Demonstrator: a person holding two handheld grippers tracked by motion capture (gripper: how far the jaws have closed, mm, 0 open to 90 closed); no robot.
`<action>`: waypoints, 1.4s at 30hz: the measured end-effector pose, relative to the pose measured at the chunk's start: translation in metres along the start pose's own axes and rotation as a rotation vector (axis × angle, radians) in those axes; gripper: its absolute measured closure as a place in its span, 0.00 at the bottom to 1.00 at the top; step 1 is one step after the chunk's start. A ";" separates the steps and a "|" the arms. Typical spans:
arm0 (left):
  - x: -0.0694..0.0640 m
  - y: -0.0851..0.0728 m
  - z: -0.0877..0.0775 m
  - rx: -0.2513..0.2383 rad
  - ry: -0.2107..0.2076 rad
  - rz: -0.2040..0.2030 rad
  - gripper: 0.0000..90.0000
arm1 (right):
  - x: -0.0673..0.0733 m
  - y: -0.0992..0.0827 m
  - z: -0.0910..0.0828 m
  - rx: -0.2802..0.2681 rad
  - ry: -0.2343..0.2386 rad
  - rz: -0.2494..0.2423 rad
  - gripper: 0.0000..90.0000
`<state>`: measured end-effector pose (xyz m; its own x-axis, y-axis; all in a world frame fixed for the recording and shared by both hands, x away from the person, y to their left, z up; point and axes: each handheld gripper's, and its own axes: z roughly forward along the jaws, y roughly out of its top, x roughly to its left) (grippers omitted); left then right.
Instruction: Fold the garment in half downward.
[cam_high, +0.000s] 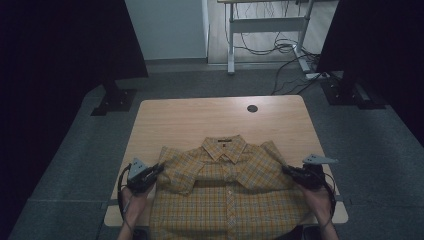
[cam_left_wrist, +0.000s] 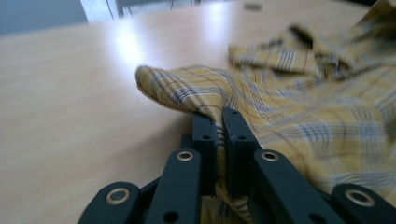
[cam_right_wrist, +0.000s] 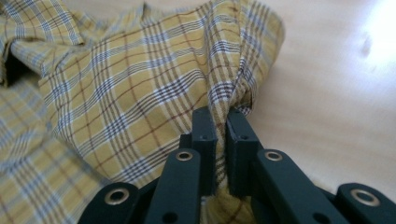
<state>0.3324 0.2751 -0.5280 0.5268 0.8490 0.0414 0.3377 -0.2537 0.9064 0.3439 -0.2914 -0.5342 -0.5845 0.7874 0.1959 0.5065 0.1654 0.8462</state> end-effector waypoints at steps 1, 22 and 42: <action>-0.001 -0.004 -0.001 0.013 0.001 0.000 0.95 | 0.001 -0.004 0.001 0.016 0.001 0.002 0.93; -0.006 -0.011 0.038 0.223 0.064 0.092 0.89 | 0.006 -0.012 0.031 0.205 -0.077 -0.060 0.93; 0.035 0.030 0.115 0.262 0.139 0.083 0.89 | -0.037 0.037 0.088 0.194 -0.147 -0.010 0.93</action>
<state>0.4505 0.2442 -0.5477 0.4555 0.8711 0.1838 0.4971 -0.4201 0.7592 0.4400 -0.2621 -0.5538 -0.4986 0.8609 0.1018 0.6220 0.2735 0.7337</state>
